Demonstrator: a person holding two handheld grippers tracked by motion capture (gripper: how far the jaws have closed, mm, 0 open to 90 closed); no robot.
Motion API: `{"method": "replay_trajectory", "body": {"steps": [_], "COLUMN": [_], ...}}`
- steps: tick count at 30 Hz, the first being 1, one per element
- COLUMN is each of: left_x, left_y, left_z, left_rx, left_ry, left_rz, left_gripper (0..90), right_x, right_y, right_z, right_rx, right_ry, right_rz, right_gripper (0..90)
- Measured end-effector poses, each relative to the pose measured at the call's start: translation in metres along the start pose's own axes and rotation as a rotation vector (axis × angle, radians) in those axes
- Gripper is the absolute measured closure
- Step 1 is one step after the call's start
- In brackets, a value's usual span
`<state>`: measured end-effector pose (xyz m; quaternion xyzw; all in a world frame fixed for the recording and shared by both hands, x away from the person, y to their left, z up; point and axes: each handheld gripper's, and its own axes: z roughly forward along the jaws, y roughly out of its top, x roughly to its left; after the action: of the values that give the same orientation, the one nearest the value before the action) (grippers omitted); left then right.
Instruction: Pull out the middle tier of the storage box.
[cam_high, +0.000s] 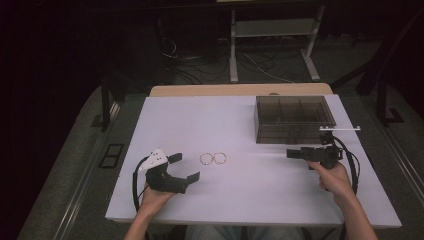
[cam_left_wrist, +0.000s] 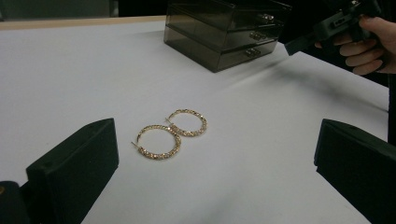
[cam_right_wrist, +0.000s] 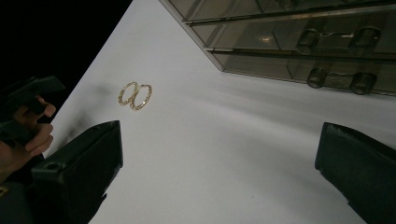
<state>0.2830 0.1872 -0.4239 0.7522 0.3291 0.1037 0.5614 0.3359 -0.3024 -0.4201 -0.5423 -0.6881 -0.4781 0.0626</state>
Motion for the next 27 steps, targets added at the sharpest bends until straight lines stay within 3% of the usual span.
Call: {"method": "replay_trajectory", "body": {"steps": [7,22,24,26,27], "left_x": [0.000,0.002,0.002,0.002,0.002], "left_y": [0.000,0.000,0.000,0.000,0.000], "left_z": [-0.001,0.000,-0.001,-0.001,-0.001], "left_rx": [-0.009,-0.003,-0.006,-0.008,-0.008], "left_ry": [0.004,0.001,0.001,0.004,0.004], "left_rz": [-0.003,-0.003,-0.002,-0.003,-0.003], "left_gripper": [0.0,0.0,0.0,0.0,0.0], "right_x": [-0.006,-0.021,-0.024,-0.028,-0.028], "right_y": [0.001,0.002,0.002,0.000,0.000], "right_z": [0.004,0.010,0.011,0.011,0.011], "right_rx": [-0.011,-0.120,-0.138,-0.179,-0.179], "right_ry": [-0.005,0.034,0.037,0.058,0.058], "right_rz": [0.042,0.244,0.263,0.317,0.317], "right_gripper": [0.2,0.2,0.2,0.3,0.3]}}
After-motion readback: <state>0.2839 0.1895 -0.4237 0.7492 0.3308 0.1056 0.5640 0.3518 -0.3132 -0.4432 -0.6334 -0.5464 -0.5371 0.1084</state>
